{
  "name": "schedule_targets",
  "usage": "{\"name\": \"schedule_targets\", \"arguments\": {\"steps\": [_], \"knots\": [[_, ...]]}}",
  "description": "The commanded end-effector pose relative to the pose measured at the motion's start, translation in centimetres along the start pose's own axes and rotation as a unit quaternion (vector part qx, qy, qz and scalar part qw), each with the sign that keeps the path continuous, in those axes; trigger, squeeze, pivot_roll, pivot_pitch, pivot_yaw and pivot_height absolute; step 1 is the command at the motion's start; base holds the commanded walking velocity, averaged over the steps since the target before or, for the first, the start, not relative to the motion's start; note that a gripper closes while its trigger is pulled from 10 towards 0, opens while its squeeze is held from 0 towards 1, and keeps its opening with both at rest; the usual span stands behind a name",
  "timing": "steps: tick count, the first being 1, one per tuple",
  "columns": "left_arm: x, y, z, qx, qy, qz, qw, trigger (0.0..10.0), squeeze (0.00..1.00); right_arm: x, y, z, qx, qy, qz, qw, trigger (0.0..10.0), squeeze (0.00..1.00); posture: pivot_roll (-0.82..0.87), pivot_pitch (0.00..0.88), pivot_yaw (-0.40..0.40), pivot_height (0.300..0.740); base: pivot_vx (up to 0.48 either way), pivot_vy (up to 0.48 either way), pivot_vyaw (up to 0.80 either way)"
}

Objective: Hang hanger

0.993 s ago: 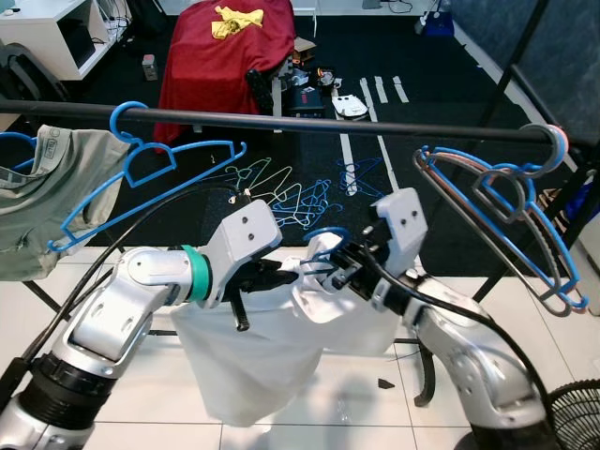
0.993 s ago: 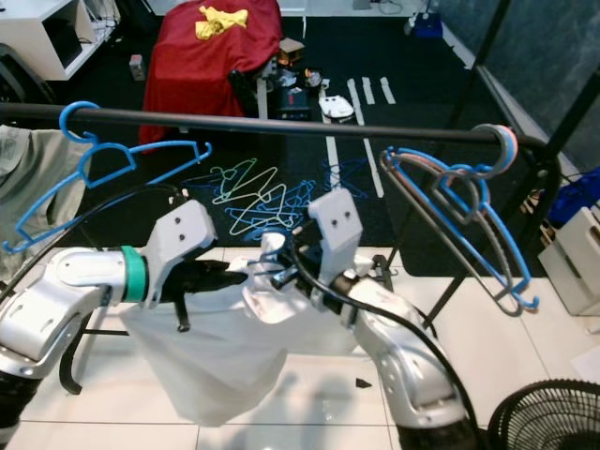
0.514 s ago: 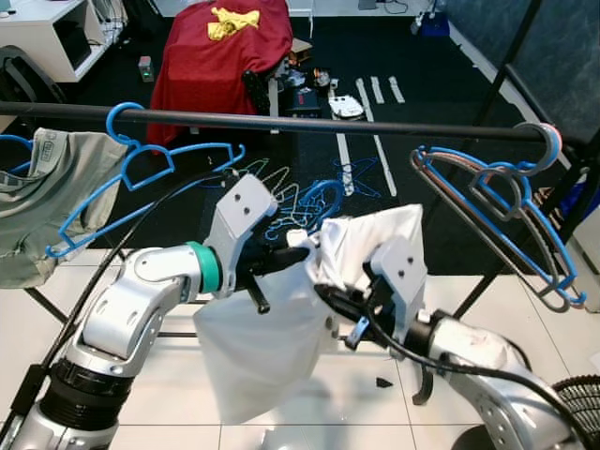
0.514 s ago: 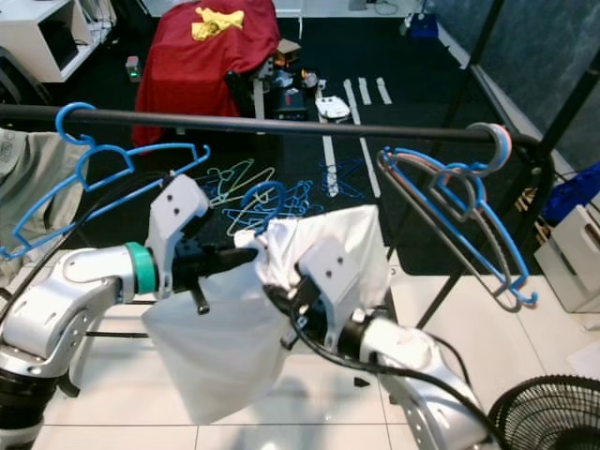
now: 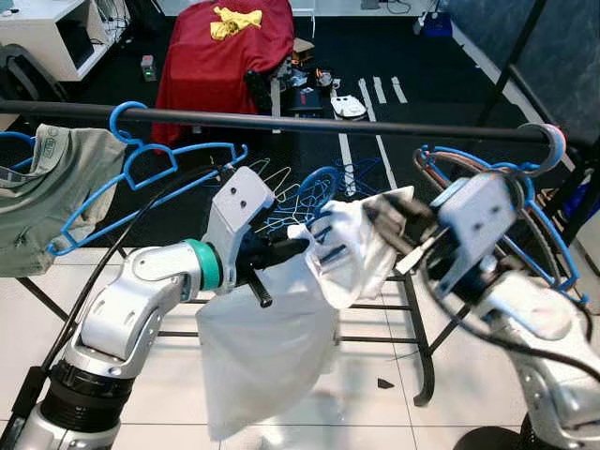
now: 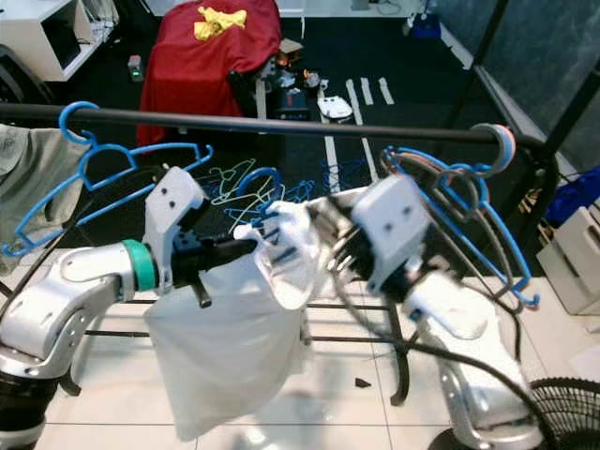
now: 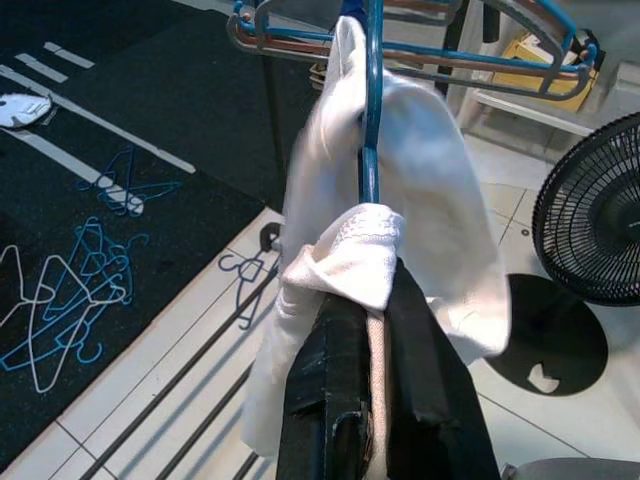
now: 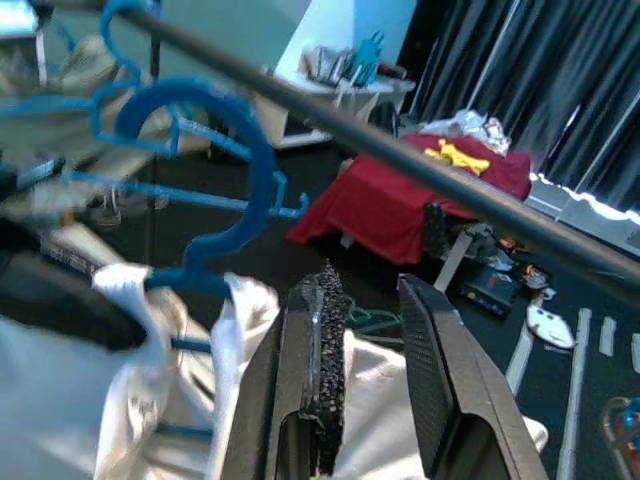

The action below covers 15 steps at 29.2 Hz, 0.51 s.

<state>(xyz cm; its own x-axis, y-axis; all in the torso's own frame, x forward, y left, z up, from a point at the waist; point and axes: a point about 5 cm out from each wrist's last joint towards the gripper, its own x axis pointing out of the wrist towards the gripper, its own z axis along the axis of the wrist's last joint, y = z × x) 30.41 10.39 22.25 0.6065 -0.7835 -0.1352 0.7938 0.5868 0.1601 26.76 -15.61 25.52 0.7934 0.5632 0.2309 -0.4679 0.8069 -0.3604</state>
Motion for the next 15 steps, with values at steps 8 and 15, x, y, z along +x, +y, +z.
{"name": "schedule_targets", "arguments": {"steps": [8, 15], "knots": [[-1.7, 0.6, 0.4, 0.054, -0.003, -0.051, 0.997, 10.0, 0.0, -2.0, 0.0, -0.1, -0.042, 0.04, 0.063, 0.996, 10.0, 0.0, -0.07, 0.047, 0.133, 0.74, 0.0, 0.0, 0.0], [-3.3, 1.6, 0.9, 0.072, 0.001, -0.092, 0.993, 10.0, 0.0, -4.0, -1.2, -1.9, -0.138, 0.128, 0.098, 0.977, 10.0, 0.0, -0.07, 0.046, 0.135, 0.74, 0.0, 0.0, 0.0]]}}
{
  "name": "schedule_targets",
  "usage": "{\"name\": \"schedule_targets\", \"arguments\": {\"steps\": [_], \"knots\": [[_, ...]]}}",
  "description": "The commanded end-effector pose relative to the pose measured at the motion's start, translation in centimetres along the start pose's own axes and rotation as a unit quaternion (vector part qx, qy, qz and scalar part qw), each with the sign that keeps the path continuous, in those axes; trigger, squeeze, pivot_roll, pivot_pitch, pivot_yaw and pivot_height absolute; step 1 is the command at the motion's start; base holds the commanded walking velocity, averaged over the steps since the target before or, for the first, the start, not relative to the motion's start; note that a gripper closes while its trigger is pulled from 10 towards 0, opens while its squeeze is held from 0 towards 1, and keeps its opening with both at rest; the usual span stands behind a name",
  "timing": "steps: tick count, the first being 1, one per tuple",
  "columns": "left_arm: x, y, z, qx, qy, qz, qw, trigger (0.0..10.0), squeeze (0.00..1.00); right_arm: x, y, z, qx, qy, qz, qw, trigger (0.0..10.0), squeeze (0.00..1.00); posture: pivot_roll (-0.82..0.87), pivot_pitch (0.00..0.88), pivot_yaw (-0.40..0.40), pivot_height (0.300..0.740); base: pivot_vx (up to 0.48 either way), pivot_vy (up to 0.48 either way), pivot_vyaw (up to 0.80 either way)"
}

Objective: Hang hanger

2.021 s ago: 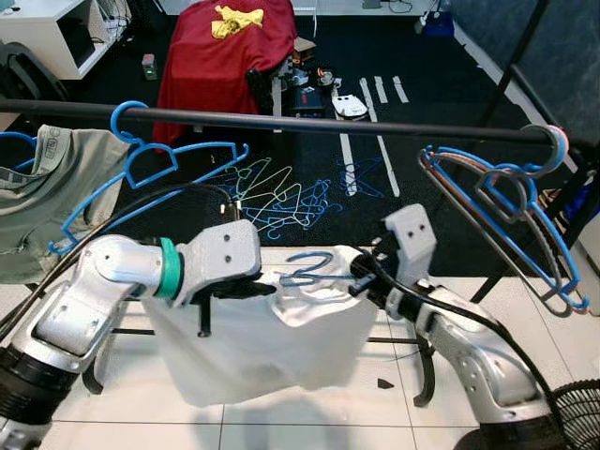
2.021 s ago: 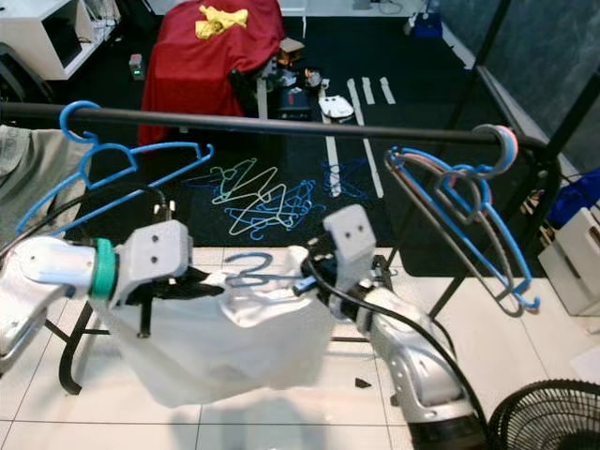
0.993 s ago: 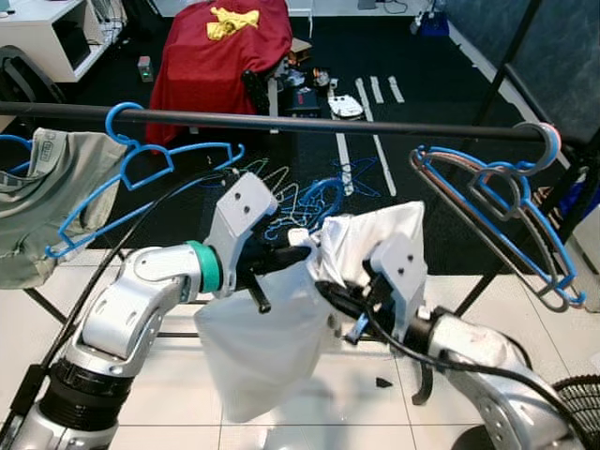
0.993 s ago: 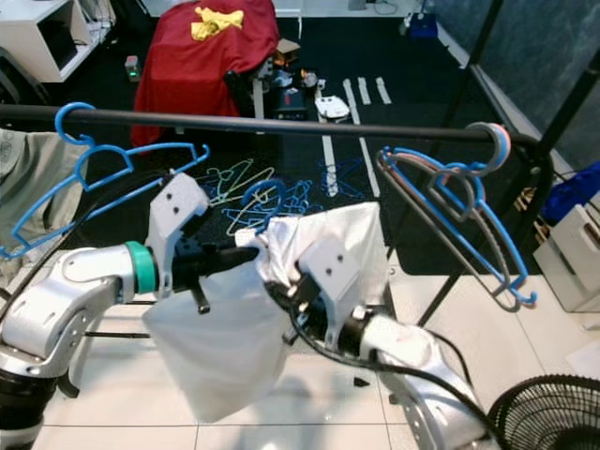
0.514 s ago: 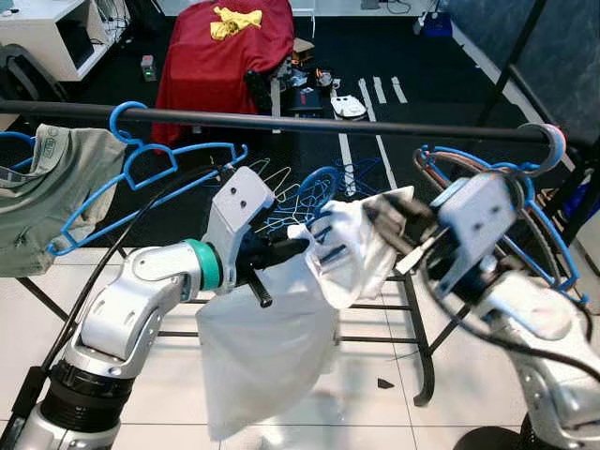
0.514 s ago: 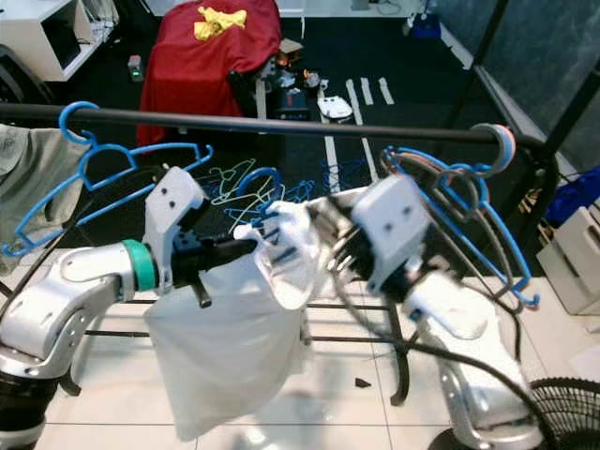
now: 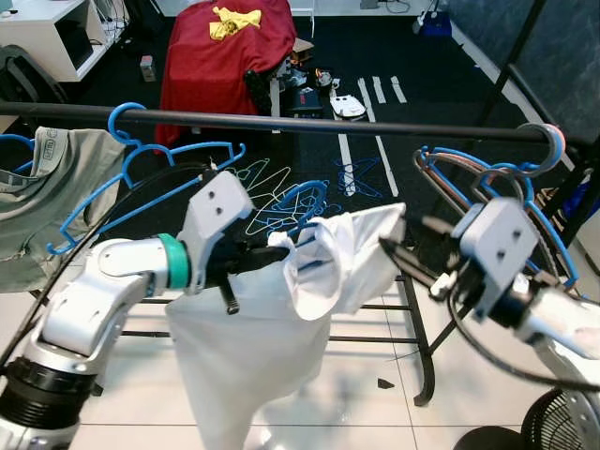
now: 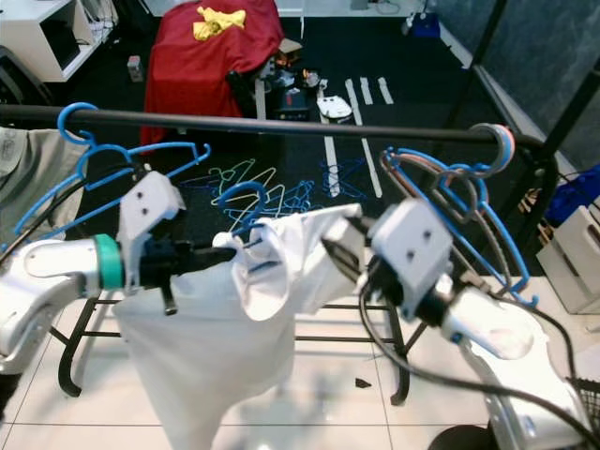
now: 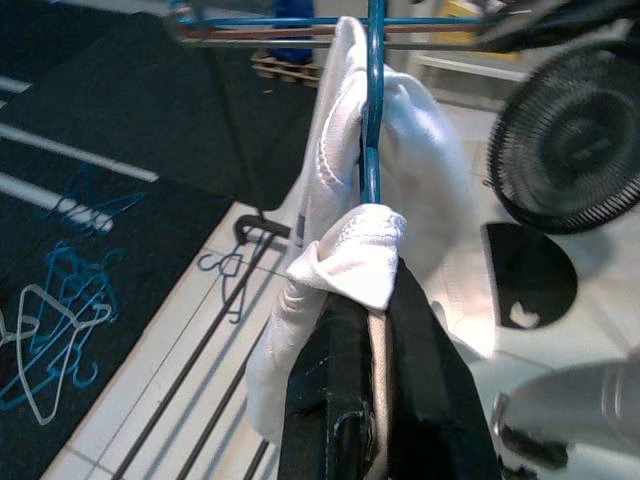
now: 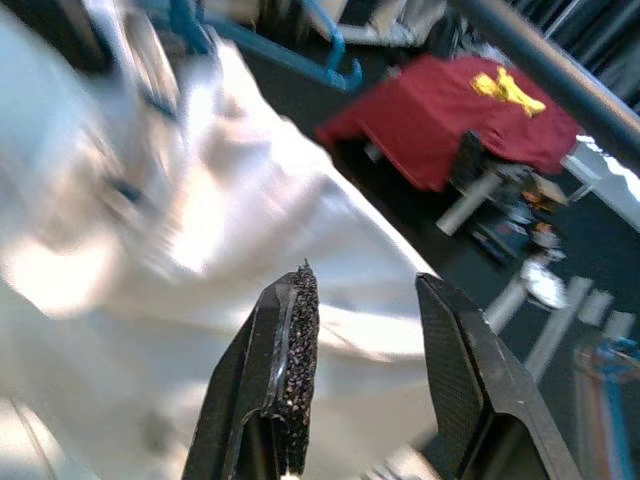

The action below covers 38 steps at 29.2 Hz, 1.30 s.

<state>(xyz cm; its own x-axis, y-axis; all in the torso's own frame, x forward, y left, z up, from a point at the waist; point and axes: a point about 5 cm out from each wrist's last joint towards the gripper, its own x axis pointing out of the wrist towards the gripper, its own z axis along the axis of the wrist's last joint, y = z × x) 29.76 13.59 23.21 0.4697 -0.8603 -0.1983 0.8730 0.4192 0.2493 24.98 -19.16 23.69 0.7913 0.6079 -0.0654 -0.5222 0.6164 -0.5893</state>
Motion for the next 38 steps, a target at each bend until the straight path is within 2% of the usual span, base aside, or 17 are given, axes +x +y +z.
{"name": "schedule_targets", "arguments": {"steps": [1, 2, 4, 7, 10, 13, 15, 16, 19, 20, 21, 25, 26, 27, 28, 34, 38], "knots": [[-0.3, 0.1, 0.6, 0.027, -0.01, -0.009, 1.0, 10.0, 0.0, -0.1, 0.1, -0.7, -0.034, 0.02, 0.007, 0.999, 10.0, 0.0, -0.07, 0.047, 0.135, 0.74, 0.0, 0.0, 0.0], [-0.3, 0.1, 0.6, 0.027, -0.01, -0.009, 1.0, 10.0, 0.0, -0.1, 0.1, -0.7, -0.034, 0.02, 0.007, 0.999, 10.0, 0.0, -0.07, 0.047, 0.135, 0.74, 0.0, 0.0, 0.0], [-0.9, -0.3, 1.0, 0.037, -0.014, -0.047, 0.998, 10.0, 0.0, -0.3, 0.3, -1.5, -0.085, 0.042, 0.02, 0.995, 10.0, 0.0, -0.08, 0.051, 0.131, 0.74, 0.0, 0.0, 0.0], [-1.3, -0.4, 0.9, 0.051, 0.004, -0.072, 0.996, 10.0, 0.0, -0.2, 0.5, -1.0, -0.103, 0.031, 0.034, 0.994, 10.0, 0.0, -0.08, 0.052, 0.131, 0.74, 0.0, 0.0, 0.0], [-1.2, -0.3, 0.8, 0.059, 0.011, -0.074, 0.995, 10.0, 0.0, 0.0, 0.2, -0.1, -0.097, 0.011, 0.038, 0.995, 10.0, 0.0, -0.08, 0.049, 0.133, 0.74, 0.0, 0.0, 0.0], [-1.0, -0.4, 0.3, 0.131, 0.035, -0.106, 0.985, 10.0, 0.0, 0.0, 0.2, 1.7, -0.082, -0.023, 0.087, 0.993, 10.0, 0.0, -0.09, 0.05, 0.134, 0.74, 0.0, 0.0, 0.0], [-0.8, -0.4, 0.2, 0.145, 0.041, -0.116, 0.982, 10.0, 0.0, 0.0, 0.7, 2.1, -0.073, -0.035, 0.118, 0.99, 10.0, 0.0, -0.09, 0.05, 0.133, 0.74, 0.0, 0.0, 0.0], [-0.7, -0.4, 0.0, 0.152, 0.047, -0.121, 0.98, 10.0, 0.0, 0.1, 1.0, 2.4, -0.064, -0.044, 0.133, 0.988, 10.0, 0.23, -0.09, 0.052, 0.128, 0.74, 0.0, 0.0, 0.0], [-0.5, -0.4, -0.2, 0.16, 0.053, -0.128, 0.977, 10.0, 0.0, 0.2, 1.2, 2.6, -0.06, -0.054, 0.145, 0.986, 10.0, 0.23, -0.09, 0.052, 0.128, 0.74, 0.0, 0.0, 0.0], [-0.5, -0.4, -0.3, 0.162, 0.054, -0.13, 0.977, 10.0, 0.0, 0.3, 1.3, 2.6, -0.061, -0.057, 0.148, 0.985, 10.0, 0.6, -0.09, 0.052, 0.128, 0.74, 0.0, 0.0, 0.0], [-0.5, -0.4, -0.5, 0.168, 0.059, -0.145, 0.973, 10.0, 0.0, 0.2, 2.1, 2.4, -0.032, -0.055, 0.193, 0.979, 10.0, 1.0, -0.09, 0.063, 0.121, 0.74, 0.0, 0.0, 0.0], [-0.4, -0.1, -0.7, 0.175, 0.066, -0.158, 0.97, 10.0, 0.0, -0.3, 3.5, 2.2, 0.007, -0.044, 0.27, 0.962, 10.0, 1.0, -0.09, 0.068, 0.122, 0.74, 0.0, 0.0, 0.0], [-0.5, 0.2, -0.6, 0.166, 0.061, -0.155, 0.972, 10.0, 0.0, -0.8, 4.2, 1.8, 0.019, -0.031, 0.309, 0.95, 10.0, 0.54, -0.09, 0.079, 0.116, 0.74, 0.0, 0.0, 0.0], [-0.6, 0.4, -0.5, 0.158, 0.056, -0.151, 0.974, 10.0, 0.0, -1.2, 4.5, 1.6, 0.022, -0.022, 0.329, 0.944, 10.0, 0.54, -0.09, 0.079, 0.116, 0.74, 0.0, 0.0, 0.0], [-0.8, 0.2, -0.4, 0.159, 0.046, -0.152, 0.974, 10.0, 0.0, -1.4, 4.4, 1.1, 0.01, -0.007, 0.339, 0.941, 10.0, 0.0, -0.1, 0.085, 0.104, 0.74, 0.0, 0.0, 0.0], [-0.6, -1.0, 0.2, 0.178, 0.023, -0.175, 0.968, 10.0, 0.0, -1.3, 3.0, 0.9, -0.041, 0.011, 0.33, 0.943, 10.0, 0.0, -0.1, 0.086, 0.118, 0.74, 0.0, 0.0, 0.0], [-0.6, -1.0, 0.3, 0.181, 0.02, -0.181, 0.967, 10.0, 0.0, -1.3, 2.9, 1.1, -0.043, 0.009, 0.33, 0.943, 10.0, 0.0, -0.1, 0.086, 0.118, 0.74, 0.0, 0.0, 0.0]]}}
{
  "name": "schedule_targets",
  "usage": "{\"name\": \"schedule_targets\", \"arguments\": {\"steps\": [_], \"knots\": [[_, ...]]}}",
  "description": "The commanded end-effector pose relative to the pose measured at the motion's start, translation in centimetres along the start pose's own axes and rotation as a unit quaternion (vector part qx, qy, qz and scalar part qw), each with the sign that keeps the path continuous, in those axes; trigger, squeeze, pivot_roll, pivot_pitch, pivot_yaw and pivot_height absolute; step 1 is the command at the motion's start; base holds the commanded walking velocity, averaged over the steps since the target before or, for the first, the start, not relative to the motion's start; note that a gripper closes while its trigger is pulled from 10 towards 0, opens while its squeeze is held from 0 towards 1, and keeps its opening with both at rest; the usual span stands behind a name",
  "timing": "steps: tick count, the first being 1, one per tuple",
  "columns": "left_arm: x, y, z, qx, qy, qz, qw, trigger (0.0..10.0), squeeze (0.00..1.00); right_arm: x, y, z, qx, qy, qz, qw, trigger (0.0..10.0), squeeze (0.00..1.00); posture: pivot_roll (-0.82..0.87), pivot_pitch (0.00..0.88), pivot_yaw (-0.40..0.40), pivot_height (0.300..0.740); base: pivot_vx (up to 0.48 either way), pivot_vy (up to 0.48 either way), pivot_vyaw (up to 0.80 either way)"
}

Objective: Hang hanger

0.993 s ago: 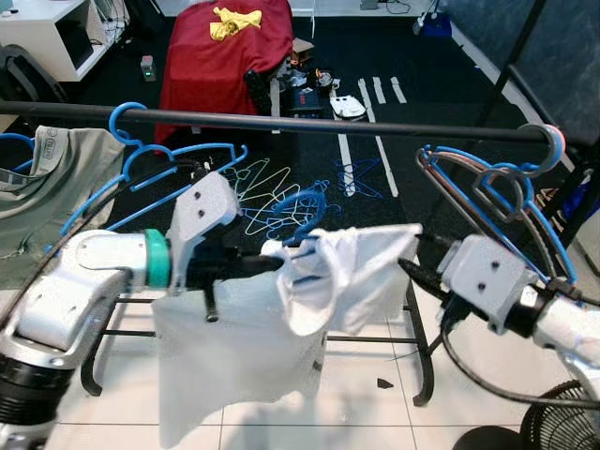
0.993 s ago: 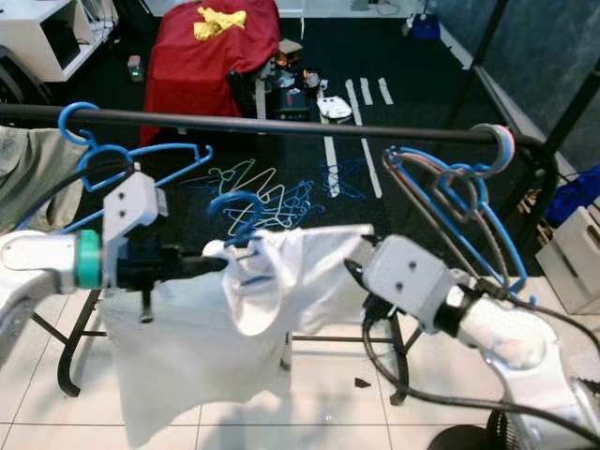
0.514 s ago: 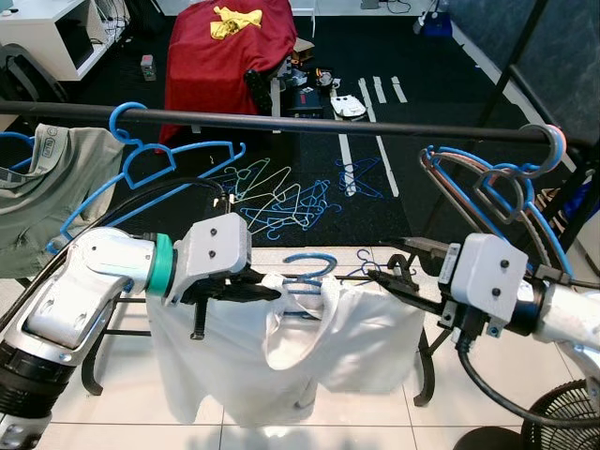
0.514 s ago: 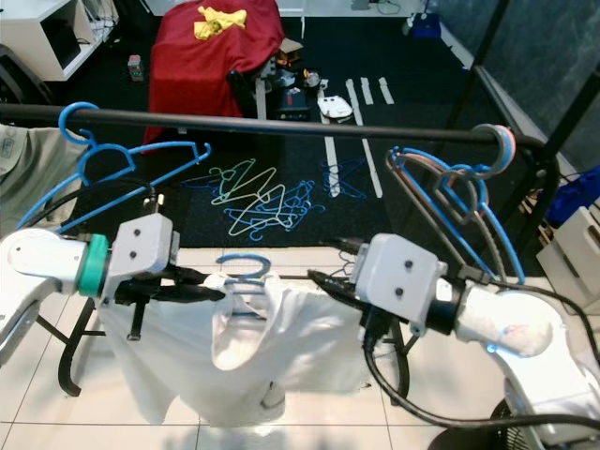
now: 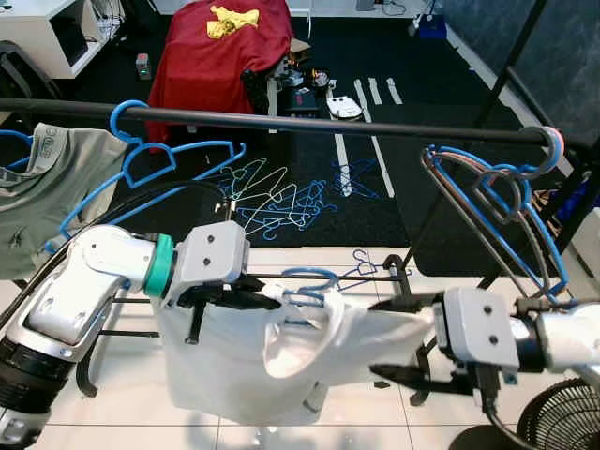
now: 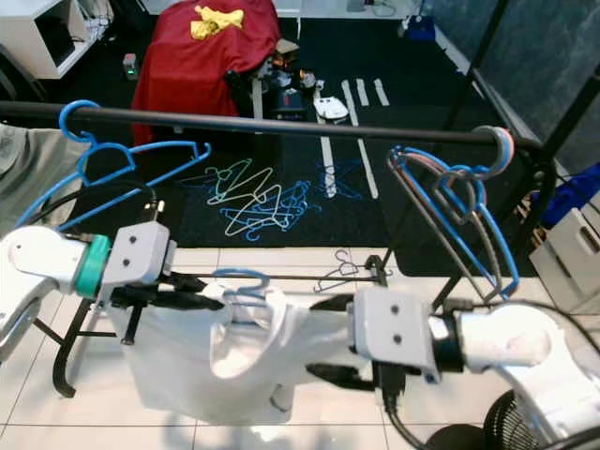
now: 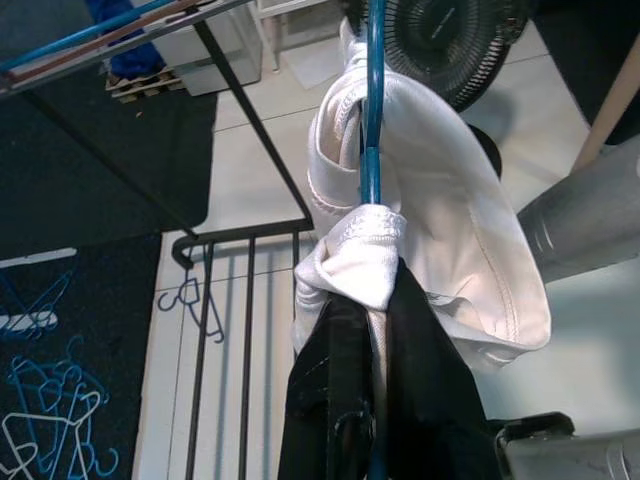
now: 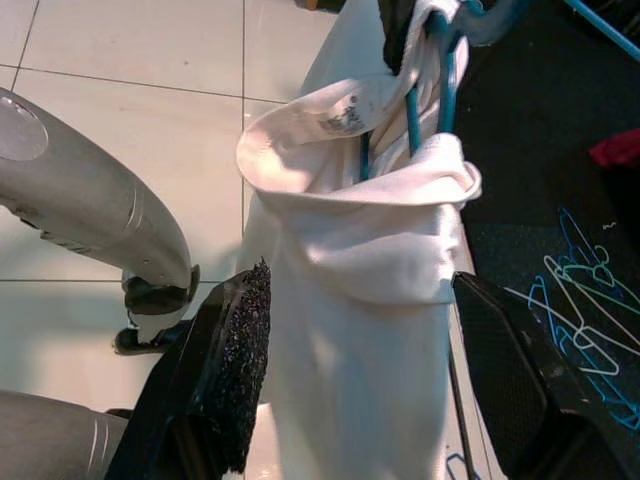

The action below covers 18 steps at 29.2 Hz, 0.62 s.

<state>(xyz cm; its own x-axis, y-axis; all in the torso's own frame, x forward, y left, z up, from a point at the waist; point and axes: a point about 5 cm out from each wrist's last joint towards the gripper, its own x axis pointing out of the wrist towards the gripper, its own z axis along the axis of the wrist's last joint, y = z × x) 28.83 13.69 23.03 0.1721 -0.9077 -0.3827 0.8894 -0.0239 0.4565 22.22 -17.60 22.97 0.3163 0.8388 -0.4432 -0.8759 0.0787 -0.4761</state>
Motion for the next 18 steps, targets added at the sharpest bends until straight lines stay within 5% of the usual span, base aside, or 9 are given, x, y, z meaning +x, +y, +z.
{"name": "schedule_targets", "arguments": {"steps": [1, 2, 14, 15, 18], "knots": [[0.1, 0.0, 0.9, 0.021, -0.019, -0.013, 1.0, 10.0, 0.0, 0.0, -0.1, 0.2, -0.014, 0.0, -0.003, 1.0, 10.0, 0.24, -0.11, 0.085, 0.122, 0.74, 0.0, 0.0, 0.0], [0.2, 0.1, 1.2, 0.029, -0.024, -0.018, 0.999, 10.0, 0.0, 0.1, -0.3, 0.2, -0.018, 0.0, -0.009, 1.0, 10.0, 1.0, -0.11, 0.083, 0.126, 0.74, 0.0, 0.0, 0.0], [1.2, 0.8, 2.2, 0.048, -0.046, -0.019, 0.998, 10.0, 0.0, 0.2, -0.8, 0.8, -0.041, -0.001, -0.019, 0.999, 10.0, 1.0, -0.11, 0.072, 0.147, 0.74, 0.0, 0.0, 0.0], [1.5, 1.0, 2.4, 0.048, -0.052, -0.015, 0.997, 10.0, 0.0, 0.4, -0.5, 0.6, -0.044, 0.005, -0.014, 0.999, 10.0, 0.0, -0.1, 0.068, 0.153, 0.74, 0.0, 0.0, 0.0], [1.8, 1.5, 2.3, 0.042, -0.041, 0.002, 0.998, 10.0, 0.0, 0.5, -0.8, 0.4, -0.055, 0.01, -0.036, 0.998, 10.0, 0.0, -0.1, 0.063, 0.155, 0.74, 0.0, 0.0, 0.0]]}}
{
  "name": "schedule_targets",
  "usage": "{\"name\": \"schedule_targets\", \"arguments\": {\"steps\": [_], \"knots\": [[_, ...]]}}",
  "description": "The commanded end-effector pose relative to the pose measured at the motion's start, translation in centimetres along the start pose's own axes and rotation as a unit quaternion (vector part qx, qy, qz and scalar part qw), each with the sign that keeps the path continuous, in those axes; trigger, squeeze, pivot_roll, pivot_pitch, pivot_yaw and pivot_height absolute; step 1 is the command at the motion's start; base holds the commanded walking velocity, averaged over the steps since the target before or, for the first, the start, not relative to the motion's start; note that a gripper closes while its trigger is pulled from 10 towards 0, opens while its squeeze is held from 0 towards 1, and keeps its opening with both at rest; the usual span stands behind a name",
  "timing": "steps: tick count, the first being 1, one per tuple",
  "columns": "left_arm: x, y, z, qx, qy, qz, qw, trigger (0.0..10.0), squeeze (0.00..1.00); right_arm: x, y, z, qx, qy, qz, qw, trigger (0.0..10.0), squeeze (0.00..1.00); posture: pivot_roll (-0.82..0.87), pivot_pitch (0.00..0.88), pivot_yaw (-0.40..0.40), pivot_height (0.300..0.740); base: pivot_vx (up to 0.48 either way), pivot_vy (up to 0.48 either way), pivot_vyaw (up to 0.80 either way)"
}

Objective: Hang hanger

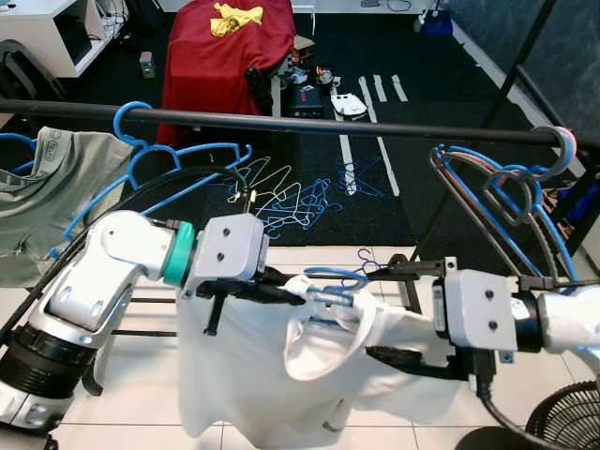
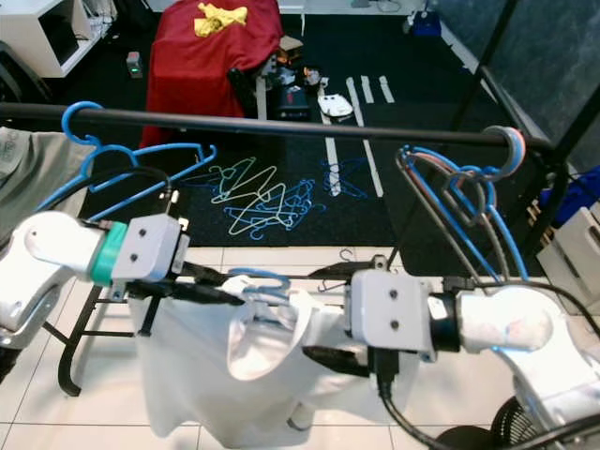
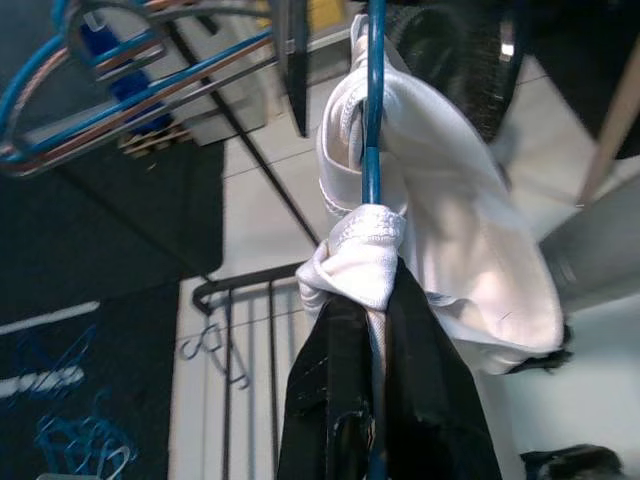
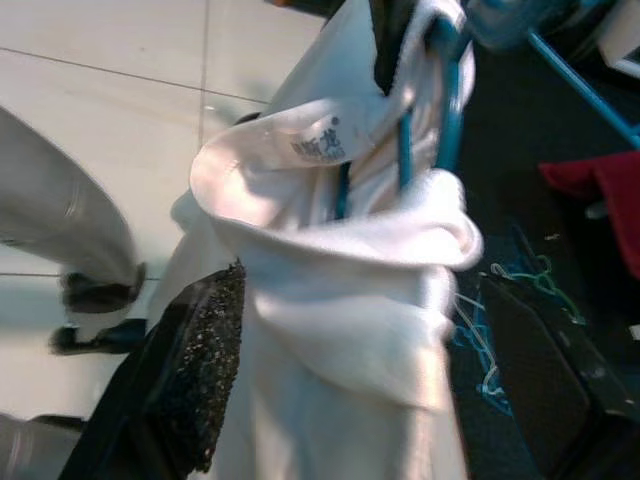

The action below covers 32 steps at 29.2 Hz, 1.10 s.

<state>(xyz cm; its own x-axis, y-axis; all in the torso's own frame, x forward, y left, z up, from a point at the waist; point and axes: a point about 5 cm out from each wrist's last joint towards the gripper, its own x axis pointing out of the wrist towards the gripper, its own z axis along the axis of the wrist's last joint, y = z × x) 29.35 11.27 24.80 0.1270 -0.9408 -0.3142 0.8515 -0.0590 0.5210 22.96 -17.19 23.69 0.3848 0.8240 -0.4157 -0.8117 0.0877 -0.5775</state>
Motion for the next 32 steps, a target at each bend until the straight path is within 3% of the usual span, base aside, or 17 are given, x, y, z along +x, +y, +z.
{"name": "schedule_targets", "arguments": {"steps": [1, 2, 4, 7, 9, 11, 12, 16, 22, 23, 24, 25, 26, 27, 30, 31, 32], "knots": [[0.4, 0.7, -0.7, -0.016, 0.022, 0.036, 0.999, 10.0, 0.0, -0.2, -1.2, 0.2, -0.022, 0.004, -0.064, 0.998, 10.0, 0.0, -0.1, 0.057, 0.164, 0.74, 0.0, 0.0, 0.0], [0.7, 1.1, -1.2, -0.038, 0.031, 0.065, 0.997, 10.0, 0.0, -1.0, -2.7, 1.0, -0.018, -0.017, -0.146, 0.989, 10.0, 0.0, -0.1, 0.057, 0.167, 0.74, 0.0, 0.0, 0.0], [0.8, 1.2, -1.6, -0.058, 0.032, 0.083, 0.994, 10.0, 0.0, -1.7, -3.5, 1.8, 0.0, -0.045, -0.199, 0.979, 10.0, 0.0, -0.1, 0.055, 0.169, 0.74, 0.0, 0.0, 0.0], [1.0, 1.0, -1.6, -0.076, 0.024, 0.091, 0.993, 10.0, 0.0, -2.0, -3.2, 3.1, 0.04, -0.101, -0.22, 0.969, 10.0, 0.0, -0.1, 0.055, 0.173, 0.74, 0.0, 0.0, 0.0], [1.5, 0.5, -1.5, -0.121, 0.005, 0.099, 0.988, 10.0, 0.0, -0.7, 0.2, 4.6, 0.135, -0.193, -0.17, 0.957, 10.0, 0.0, -0.1, 0.055, 0.181, 0.74, 0.0, 0.0, 0.0], [1.5, 0.5, -1.5, -0.121, 0.005, 0.099, 0.988, 10.0, 0.0, -0.7, 0.2, 4.6, 0.135, -0.193, -0.17, 0.957, 10.0, 0.0, -0.1, 0.055, 0.181, 0.74, 0.0, 0.0, 0.0], [1.9, 0.3, -1.5, -0.143, -0.005, 0.103, 0.984, 10.0, 0.0, 0.2, 2.0, 4.5, 0.17, -0.203, -0.143, 0.953, 10.0, 0.0, -0.11, 0.052, 0.175, 0.74, 0.0, 0.0, 0.0], [2.2, 0.3, -1.2, -0.186, -0.021, 0.124, 0.975, 10.0, 0.0, 2.2, 5.5, 2.1, 0.258, -0.178, -0.136, 0.94, 10.0, 0.0, -0.1, 0.046, 0.161, 0.74, 0.0, 0.0, 0.0], [2.0, 0.7, -1.0, -0.195, -0.021, 0.133, 0.972, 10.0, 0.0, 3.3, 6.8, 0.4, 0.295, -0.153, -0.174, 0.927, 10.0, 0.0, -0.1, 0.042, 0.165, 0.74, 0.0, 0.0, 0.0], [1.7, 1.3, -0.6, -0.201, -0.022, 0.147, 0.968, 10.0, 0.0, 4.3, 7.6, -2.8, 0.318, -0.083, -0.262, 0.908, 10.0, 0.0, -0.1, 0.037, 0.174, 0.74, 0.0, 0.0, 0.0], [1.7, 1.3, -0.6, -0.201, -0.022, 0.147, 0.968, 10.0, 0.0, 4.3, 7.6, -2.8, 0.318, -0.083, -0.262, 0.908, 10.0, 0.0, -0.1, 0.037, 0.174, 0.74, 0.0, 0.0, 0.0], [1.5, 1.8, -0.3, -0.22, -0.03, 0.152, 0.963, 10.0, 0.0, 4.6, 7.8, -5.6, 0.336, -0.033, -0.359, 0.87, 10.0, 0.0, -0.11, 0.036, 0.181, 0.74, 0.0, 0.0, 0.0], [1.5, 1.8, -0.3, -0.22, -0.03, 0.152, 0.963, 10.0, 0.0, 4.6, 7.8, -5.6, 0.336, -0.033, -0.359, 0.87, 10.0, 0.0, -0.11, 0.036, 0.181, 0.74, 0.0, 0.0, 0.0], [1.4, 2.0, -0.2, -0.245, -0.037, 0.155, 0.956, 10.0, 0.0, 4.7, 7.6, -7.5, 0.345, 0.001, -0.426, 0.837, 10.0, 0.0, -0.11, 0.037, 0.185, 0.74, 0.0, 0.0, 0.0], [1.4, 2.0, -0.2, -0.245, -0.037, 0.155, 0.956, 10.0, 0.0, 4.7, 7.6, -7.5, 0.345, 0.001, -0.426, 0.837, 10.0, 0.0, -0.11, 0.037, 0.185, 0.74, 0.0, 0.0, 0.0], [1.3, 1.9, -0.3, -0.262, -0.039, 0.157, 0.951, 10.0, 0.0, 4.7, 6.8, -8.2, 0.346, 0.013, -0.469, 0.812, 10.0, 0.0, -0.11, 0.041, 0.178, 0.74, 0.0, 0.0, 0.0], [1.3, 1.9, -0.3, -0.262, -0.039, 0.157, 0.951, 10.0, 0.0, 4.7, 6.8, -8.2, 0.346, 0.013, -0.469, 0.812, 10.0, 0.0, -0.11, 0.041, 0.178, 0.74, 0.0, 0.0, 0.0]]}}
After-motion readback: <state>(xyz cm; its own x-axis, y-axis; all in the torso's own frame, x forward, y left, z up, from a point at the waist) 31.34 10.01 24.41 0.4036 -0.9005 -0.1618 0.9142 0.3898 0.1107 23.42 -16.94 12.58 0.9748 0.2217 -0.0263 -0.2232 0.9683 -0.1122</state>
